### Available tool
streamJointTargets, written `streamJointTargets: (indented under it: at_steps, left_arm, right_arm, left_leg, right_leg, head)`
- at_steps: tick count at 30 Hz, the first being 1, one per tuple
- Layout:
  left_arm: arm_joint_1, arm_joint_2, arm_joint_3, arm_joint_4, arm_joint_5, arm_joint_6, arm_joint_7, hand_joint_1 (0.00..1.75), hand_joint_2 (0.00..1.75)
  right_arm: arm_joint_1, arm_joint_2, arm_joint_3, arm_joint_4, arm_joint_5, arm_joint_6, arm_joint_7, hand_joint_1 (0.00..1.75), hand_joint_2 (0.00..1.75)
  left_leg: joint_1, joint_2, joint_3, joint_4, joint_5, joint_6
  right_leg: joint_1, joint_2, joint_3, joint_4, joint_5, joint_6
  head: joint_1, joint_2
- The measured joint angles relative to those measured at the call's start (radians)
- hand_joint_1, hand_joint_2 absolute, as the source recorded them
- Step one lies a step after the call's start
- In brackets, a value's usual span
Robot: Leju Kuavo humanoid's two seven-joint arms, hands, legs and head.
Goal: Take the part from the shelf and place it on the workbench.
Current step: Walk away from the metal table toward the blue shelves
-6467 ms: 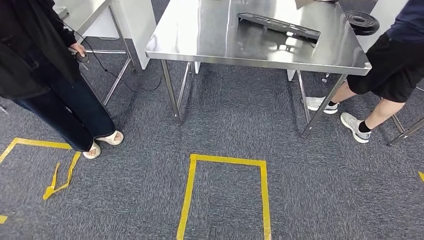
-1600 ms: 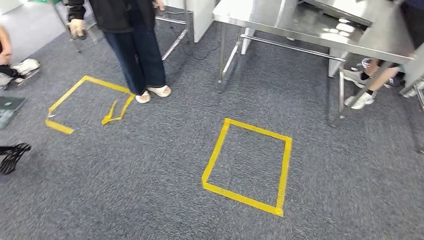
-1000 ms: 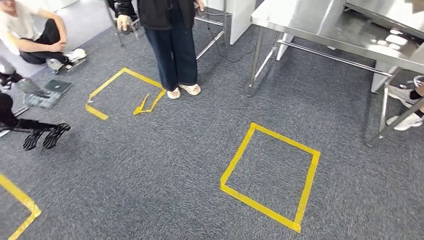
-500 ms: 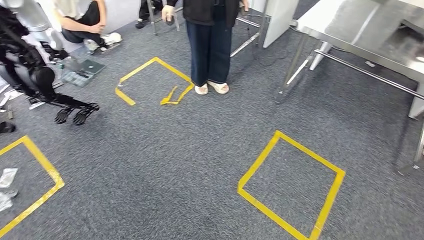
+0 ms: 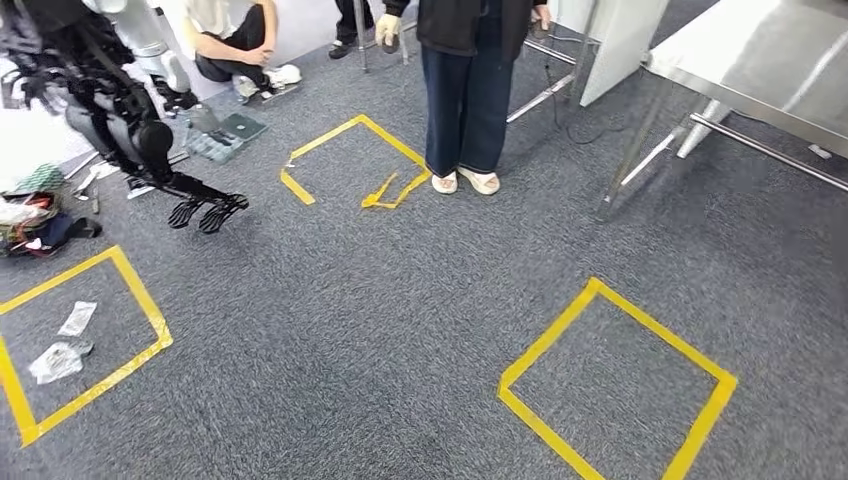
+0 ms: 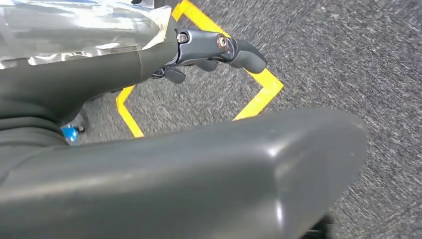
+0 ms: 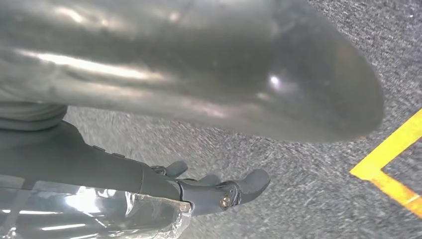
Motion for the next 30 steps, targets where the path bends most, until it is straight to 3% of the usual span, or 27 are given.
streamJointTargets:
  at_steps: [1,2,3,4,6,8,10,12,15,17,18,20,21,23,25,26,28,30]
  left_arm:
    - [0.001,0.0,0.0,0.0,0.0,0.0,-0.001,0.0,0.0]
    - [0.002,0.0,0.0,0.0,0.0,0.0,-0.001,0.0,0.0]
    - [0.003,0.0,0.0,0.0,0.0,0.0,-0.002,0.0,0.0]
    - [0.003,0.001,0.0,0.0,0.0,0.0,-0.002,0.0,0.0]
    - [0.001,0.001,0.0,0.0,0.0,0.0,-0.002,0.0,0.0]
    - [-0.003,-0.001,0.0,0.0,0.0,0.0,-0.002,0.0,0.0]
    - [-0.003,-0.002,0.001,0.0,0.003,0.0,-0.003,0.0,0.0]
    - [0.0,-0.001,0.002,0.0,0.007,0.001,-0.003,0.0,0.0]
    - [-0.002,-0.001,0.004,0.0,0.01,0.001,-0.007,0.0,0.0]
    - [0.0,-0.001,0.004,0.0,0.011,0.001,-0.008,0.0,0.0]
    - [0.001,-0.001,0.004,0.0,0.011,0.001,-0.009,0.0,0.0]
    - [0.003,-0.002,0.004,0.0,0.012,0.002,-0.009,0.0,0.0]
    - [0.003,-0.002,0.005,0.0,0.012,0.002,-0.009,0.0,0.0]
    - [0.003,-0.002,0.005,0.0,0.013,0.002,-0.01,0.0,0.0]
    - [0.006,-0.001,0.005,0.0,0.015,0.002,-0.011,0.0,0.0]
    - [0.008,-0.001,0.006,0.0,0.016,0.002,-0.012,0.0,0.0]
    - [0.01,0.0,0.008,0.0,0.017,0.002,-0.013,0.0,0.0]
    - [0.009,0.0,0.01,0.0,0.017,0.003,-0.014,0.0,0.0]
  right_arm:
    - [0.001,0.0,0.0,0.0,0.0,0.002,0.001,0.0,0.0]
    - [0.001,-0.001,0.0,0.0,0.0,0.003,0.001,0.0,0.0]
    - [0.0,-0.001,0.0,0.0,0.0,0.005,0.002,0.0,0.0]
    - [0.0,-0.001,0.001,0.0,0.0,0.006,0.002,0.0,0.0]
    - [-0.001,-0.001,0.003,0.0,0.0,0.006,0.002,0.0,0.0]
    - [-0.001,-0.003,0.007,0.0,0.001,0.007,0.001,0.0,0.0]
    - [-0.003,-0.003,0.011,0.0,0.005,0.012,0.001,0.0,0.0]
    - [-0.007,-0.002,0.015,0.0,0.011,0.017,0.002,0.0,0.0]
    - [-0.005,0.001,0.017,0.001,0.018,0.024,0.006,0.0,0.0]
    - [-0.003,0.001,0.017,0.001,0.019,0.025,0.009,0.0,0.0]
    - [-0.003,0.0,0.017,0.001,0.019,0.025,0.01,0.0,0.0]
    - [-0.005,0.0,0.017,0.001,0.019,0.025,0.01,0.0,0.0]
    - [-0.006,0.001,0.018,0.001,0.019,0.025,0.01,0.0,0.0]
    - [-0.007,0.001,0.019,0.001,0.02,0.026,0.01,0.0,0.0]
    - [-0.009,0.002,0.021,0.001,0.021,0.028,0.012,0.0,0.0]
    - [-0.011,0.002,0.023,0.001,0.022,0.029,0.013,0.0,0.0]
    - [-0.014,0.003,0.027,0.001,0.026,0.03,0.015,0.0,0.0]
    - [-0.012,0.002,0.03,0.001,0.03,0.031,0.017,0.0,0.0]
  left_leg:
    - [0.003,0.004,-0.023,0.049,-0.016,-0.003]
    - [0.005,0.007,-0.03,0.065,-0.013,-0.006]
    - [0.008,0.011,-0.019,0.047,0.005,-0.007]
    - [0.011,0.02,0.011,-0.006,0.036,-0.008]
    - [0.011,0.065,0.081,-0.133,0.084,-0.007]
    - [0.005,0.092,0.112,-0.194,0.093,0.002]
    - [0.001,0.073,0.111,-0.201,0.093,0.016]
    - [0.002,0.049,0.109,-0.207,0.099,0.03]
    - [0.002,0.012,0.105,-0.209,0.106,0.046]
    - [0.001,-0.017,0.103,-0.209,0.108,0.048]
    - [0.0,-0.032,0.103,-0.208,0.108,0.048]
    - [0.002,-0.058,0.105,-0.208,0.11,0.044]
    - [0.0,-0.071,0.105,-0.205,0.11,0.039]
    - [-0.003,-0.09,0.102,-0.204,0.113,0.028]
    - [-0.002,-0.103,0.099,-0.208,0.118,0.016]
    - [-0.001,-0.096,0.096,-0.206,0.116,0.011]
    - [-0.001,-0.052,0.071,-0.154,0.08,0.004]
    - [0.0,-0.006,0.012,-0.027,0.012,-0.002]
  right_leg:
    - [0.001,-0.012,0.0,0.0,-0.001,-0.001]
    - [0.002,-0.024,-0.001,0.0,-0.001,-0.001]
    - [0.001,-0.035,0.0,0.0,-0.002,-0.002]
    - [0.001,-0.045,0.002,0.001,-0.004,0.0]
    - [0.006,-0.062,0.005,0.004,-0.01,0.007]
    - [0.014,-0.08,0.006,0.006,-0.017,0.018]
    - [0.017,-0.1,0.01,0.005,-0.021,0.027]
    - [0.012,-0.075,0.001,0.034,-0.043,0.031]
    - [0.007,0.002,-0.079,0.208,-0.124,0.021]
    - [0.007,0.016,-0.123,0.294,-0.147,0.024]
    - [0.006,0.019,-0.125,0.293,-0.139,0.031]
    - [0.0,0.037,-0.071,0.167,-0.08,0.05]
    - [-0.002,0.053,-0.042,0.1,-0.053,0.055]
    - [-0.003,0.071,-0.011,0.024,-0.022,0.05]
    - [0.001,0.058,-0.008,0.021,-0.016,0.032]
    - [0.0,0.05,-0.007,0.02,-0.013,0.024]
    - [-0.002,0.033,-0.007,0.017,-0.007,0.008]
    - [0.003,0.01,-0.009,0.017,-0.007,-0.003]
  head:
    - [0.0,0.0]
    - [0.0,0.0]
    - [-0.001,0.0]
    - [-0.001,0.0]
    - [-0.002,0.0]
    - [0.001,0.0]
    - [0.005,0.0]
    - [0.007,0.0]
    - [0.009,0.0]
    - [0.009,0.0]
    - [0.01,0.0]
    - [0.01,0.0]
    - [0.01,0.0]
    - [0.009,0.0]
    - [0.008,0.0]
    - [0.007,0.0]
    - [0.001,0.0]
    - [-0.005,0.0]
